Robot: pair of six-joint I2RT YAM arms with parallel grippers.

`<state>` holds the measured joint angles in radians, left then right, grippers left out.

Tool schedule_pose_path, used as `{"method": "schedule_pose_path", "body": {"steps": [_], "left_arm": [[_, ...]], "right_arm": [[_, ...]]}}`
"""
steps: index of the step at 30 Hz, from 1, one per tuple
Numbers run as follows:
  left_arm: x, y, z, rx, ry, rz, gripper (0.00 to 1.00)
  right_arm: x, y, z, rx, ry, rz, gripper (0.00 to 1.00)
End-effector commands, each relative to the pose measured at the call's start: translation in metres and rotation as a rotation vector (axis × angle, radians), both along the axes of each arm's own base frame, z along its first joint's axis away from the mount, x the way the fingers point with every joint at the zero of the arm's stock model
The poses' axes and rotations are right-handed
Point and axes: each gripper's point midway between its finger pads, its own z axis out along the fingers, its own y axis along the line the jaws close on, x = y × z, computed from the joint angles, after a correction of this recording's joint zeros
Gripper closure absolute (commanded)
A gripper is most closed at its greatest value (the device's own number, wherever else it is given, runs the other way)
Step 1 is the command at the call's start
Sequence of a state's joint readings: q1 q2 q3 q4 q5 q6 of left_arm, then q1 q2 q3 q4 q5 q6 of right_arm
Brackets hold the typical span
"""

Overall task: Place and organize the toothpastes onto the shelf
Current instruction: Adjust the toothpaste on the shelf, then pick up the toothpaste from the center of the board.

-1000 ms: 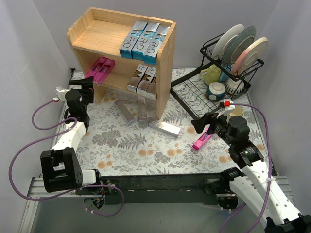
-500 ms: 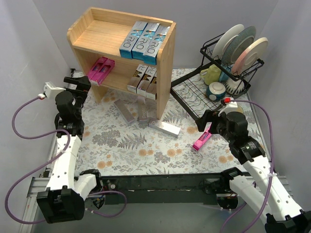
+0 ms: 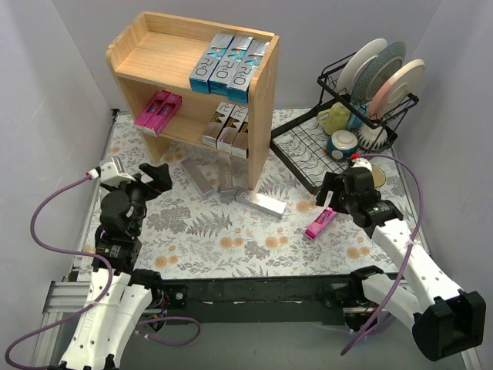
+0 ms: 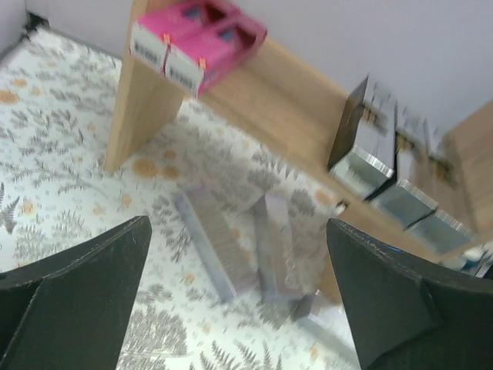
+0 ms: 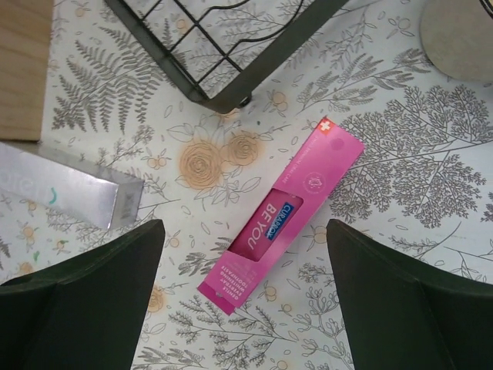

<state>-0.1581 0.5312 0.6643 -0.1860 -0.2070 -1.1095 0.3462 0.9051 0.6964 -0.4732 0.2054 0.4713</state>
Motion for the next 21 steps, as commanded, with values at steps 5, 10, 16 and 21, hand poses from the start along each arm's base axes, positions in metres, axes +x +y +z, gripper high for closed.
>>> {"method": "schedule_pose_path", "body": {"steps": [5,10,16,21], "left_arm": [[-0.011,-0.026,-0.046,0.12,0.042,-0.147,0.02],[-0.015,-0.027,-0.044,0.135,0.018,-0.14,0.02],[-0.021,-0.027,-0.039,0.14,-0.011,-0.143,0.02],[-0.024,-0.028,-0.035,0.138,-0.028,-0.146,0.02]], "right_arm": [[0.003,-0.003,-0.033,0.1,0.12,-0.134,0.1],[-0.015,0.003,-0.058,0.169,0.209,-0.172,0.07],[-0.027,0.011,-0.079,0.173,0.289,-0.183,0.05],[-0.033,0.021,-0.088,0.124,0.302,-0.182,0.07]]}}
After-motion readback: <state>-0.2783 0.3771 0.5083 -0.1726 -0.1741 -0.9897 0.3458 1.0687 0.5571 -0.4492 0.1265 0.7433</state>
